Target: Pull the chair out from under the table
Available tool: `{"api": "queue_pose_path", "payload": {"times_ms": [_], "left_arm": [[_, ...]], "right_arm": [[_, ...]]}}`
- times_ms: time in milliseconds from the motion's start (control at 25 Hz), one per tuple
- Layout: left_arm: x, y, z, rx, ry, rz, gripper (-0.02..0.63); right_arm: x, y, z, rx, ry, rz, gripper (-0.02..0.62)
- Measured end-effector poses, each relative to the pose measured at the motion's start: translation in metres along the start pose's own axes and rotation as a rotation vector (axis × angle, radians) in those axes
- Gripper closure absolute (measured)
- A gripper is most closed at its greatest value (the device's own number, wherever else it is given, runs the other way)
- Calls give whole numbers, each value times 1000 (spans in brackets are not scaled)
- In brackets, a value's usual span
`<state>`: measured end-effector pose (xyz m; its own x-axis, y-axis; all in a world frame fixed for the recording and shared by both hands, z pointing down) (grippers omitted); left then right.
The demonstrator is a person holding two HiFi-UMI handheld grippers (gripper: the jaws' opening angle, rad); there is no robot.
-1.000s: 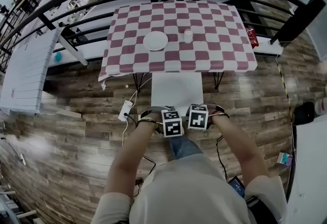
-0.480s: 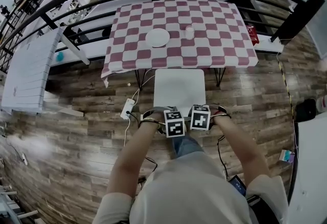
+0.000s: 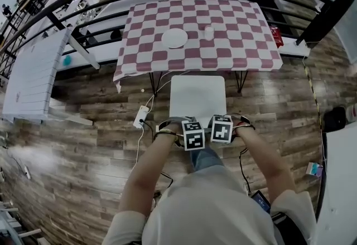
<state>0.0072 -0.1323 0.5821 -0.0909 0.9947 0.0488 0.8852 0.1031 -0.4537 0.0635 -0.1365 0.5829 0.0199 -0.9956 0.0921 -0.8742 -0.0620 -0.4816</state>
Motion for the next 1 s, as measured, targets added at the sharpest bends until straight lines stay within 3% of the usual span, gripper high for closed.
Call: {"api": "queue_pose_path", "payload": {"times_ms": [1000], "left_arm": [[35, 2, -1, -12, 8, -4, 528]], "right_arm": [[-35, -1, -5, -1, -2, 7, 512]]}}
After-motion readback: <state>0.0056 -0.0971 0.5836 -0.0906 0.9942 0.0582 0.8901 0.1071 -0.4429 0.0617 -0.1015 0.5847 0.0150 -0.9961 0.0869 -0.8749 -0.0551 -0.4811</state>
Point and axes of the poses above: the fingertips, and each gripper's own axes: z backward along the fingers, x to its right, y out of its top, the point moved 6 cm from there along z, backward along the fingers, and after that the axes turned 14 degrees about x, right-handed, at the moved point
